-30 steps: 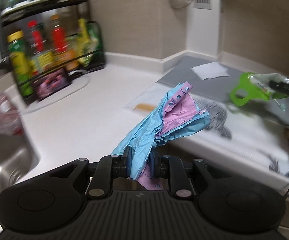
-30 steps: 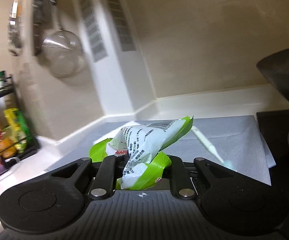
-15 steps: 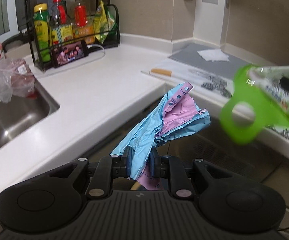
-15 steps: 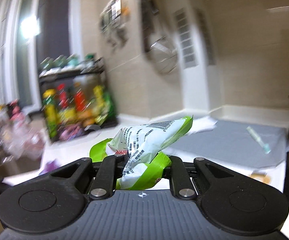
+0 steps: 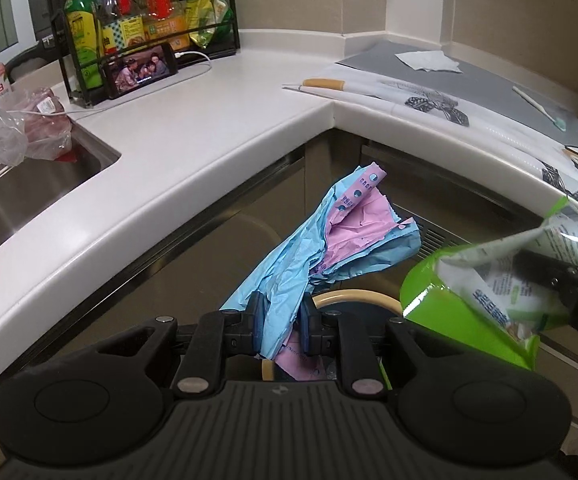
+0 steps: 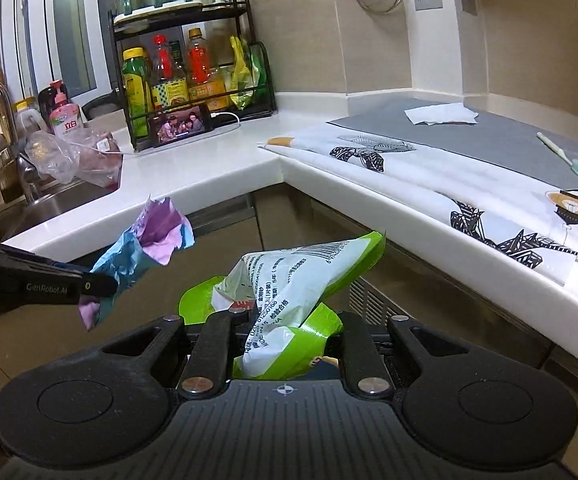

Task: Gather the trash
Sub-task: 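Carry the snack bag and wrapper with both grippers down over the bin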

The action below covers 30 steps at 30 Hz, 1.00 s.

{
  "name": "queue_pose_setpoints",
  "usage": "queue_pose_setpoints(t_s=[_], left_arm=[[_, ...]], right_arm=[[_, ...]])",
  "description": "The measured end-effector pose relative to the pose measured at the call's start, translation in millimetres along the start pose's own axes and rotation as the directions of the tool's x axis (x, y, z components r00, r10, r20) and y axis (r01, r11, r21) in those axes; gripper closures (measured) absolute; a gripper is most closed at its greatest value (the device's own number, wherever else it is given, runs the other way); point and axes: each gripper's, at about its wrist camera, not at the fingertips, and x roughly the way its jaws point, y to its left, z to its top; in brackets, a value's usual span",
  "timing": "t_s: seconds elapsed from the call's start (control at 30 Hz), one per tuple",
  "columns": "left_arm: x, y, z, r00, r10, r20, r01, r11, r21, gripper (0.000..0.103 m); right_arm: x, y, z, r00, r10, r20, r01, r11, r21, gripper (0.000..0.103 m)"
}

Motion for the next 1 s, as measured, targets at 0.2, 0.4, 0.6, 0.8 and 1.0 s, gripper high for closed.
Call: queue_pose_setpoints(t_s=[0.2, 0.4, 0.6, 0.8, 1.0], left_arm=[[-1.4, 1.7, 0.7, 1.0, 0.008, 0.005, -0.008, 1.0, -0.007, 0.084], [0.7, 0.9, 1.5, 1.0, 0.015, -0.005, -0.015, 1.0, -0.004, 0.084], [3.5, -2.4, 2.7, 1.0, 0.018, -0.011, -0.018, 1.0, 0.003, 0.084], [7.5, -2.2, 3.8, 1.0, 0.021, -0.018, -0.02, 1.0, 0.009, 0.084], [11.5, -2.8, 4.2, 1.0, 0.016, -0.026, -0.016, 1.0, 0.015, 0.084]], right_arm=[[2.1, 4.7, -3.1, 1.0, 0.006, -0.021, -0.006, 1.0, -0.018, 0.087], [3.7, 3.3, -3.4, 1.0, 0.005, -0.03, -0.006, 1.0, -0.017, 0.087], [7.2, 2.2, -3.4, 0.999, 0.009, -0.041, -0.009, 1.0, -0.014, 0.086], [11.8, 1.8, -3.7, 0.998, 0.01, -0.056, -0.011, 1.0, -0.007, 0.086], [14.9, 1.0, -4.4, 0.998, 0.011, -0.067, -0.011, 1.0, -0.001, 0.086]])
